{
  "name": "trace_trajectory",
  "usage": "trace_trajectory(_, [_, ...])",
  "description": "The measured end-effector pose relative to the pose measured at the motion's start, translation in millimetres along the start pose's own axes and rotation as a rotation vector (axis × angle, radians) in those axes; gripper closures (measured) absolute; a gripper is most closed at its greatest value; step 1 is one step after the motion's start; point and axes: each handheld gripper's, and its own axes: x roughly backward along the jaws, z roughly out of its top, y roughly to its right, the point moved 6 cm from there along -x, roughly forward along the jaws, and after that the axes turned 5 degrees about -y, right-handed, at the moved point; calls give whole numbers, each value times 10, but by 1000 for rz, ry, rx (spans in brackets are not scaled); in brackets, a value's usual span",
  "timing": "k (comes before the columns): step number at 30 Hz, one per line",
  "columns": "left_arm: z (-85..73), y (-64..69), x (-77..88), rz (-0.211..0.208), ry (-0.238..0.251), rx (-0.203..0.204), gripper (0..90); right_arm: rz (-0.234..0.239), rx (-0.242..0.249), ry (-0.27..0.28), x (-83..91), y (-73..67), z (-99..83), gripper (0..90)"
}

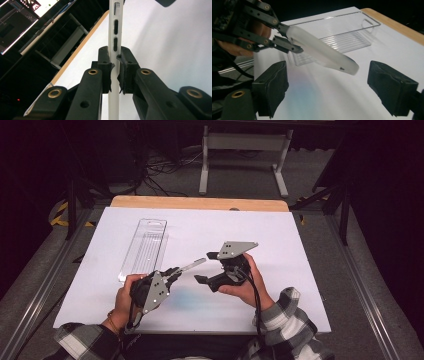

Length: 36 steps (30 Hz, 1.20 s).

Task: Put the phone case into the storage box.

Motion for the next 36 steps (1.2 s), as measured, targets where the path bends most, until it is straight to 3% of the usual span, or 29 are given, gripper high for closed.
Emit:
trace_trajectory(6, [-4, -57, 33, -16, 19, 42, 816, -86, 66, 35, 54, 9, -63, 176])
trace_trajectory(14, [-20, -135, 72, -28, 37, 91, 816, -165, 87, 45, 121, 70, -231, 178])
trace_trajectory(18, [-35, -199, 104, -44, 54, 146, 816, -191, 82, 47, 156, 111, -330, 177])
trace_trajectory(23, [-47, -269, 145, -46, 70, 185, 816, -237, 93, 31, 187, 137, -477, 164])
trace_trajectory(26, [-63, -309, 167, -47, 76, 203, 816, -244, 94, 27, 200, 135, -561, 144])
trace_trajectory(29, [-77, -344, 185, -48, 83, 223, 816, -196, 95, 30, 197, 108, -635, 102])
trace_trajectory(34, [-97, -399, 218, -47, 94, 249, 816, -212, 88, 15, 190, 115, -717, 94])
trace_trajectory(36, [-115, -457, 245, -41, 105, 267, 816, -227, 74, 51, 242, 125, -723, 90])
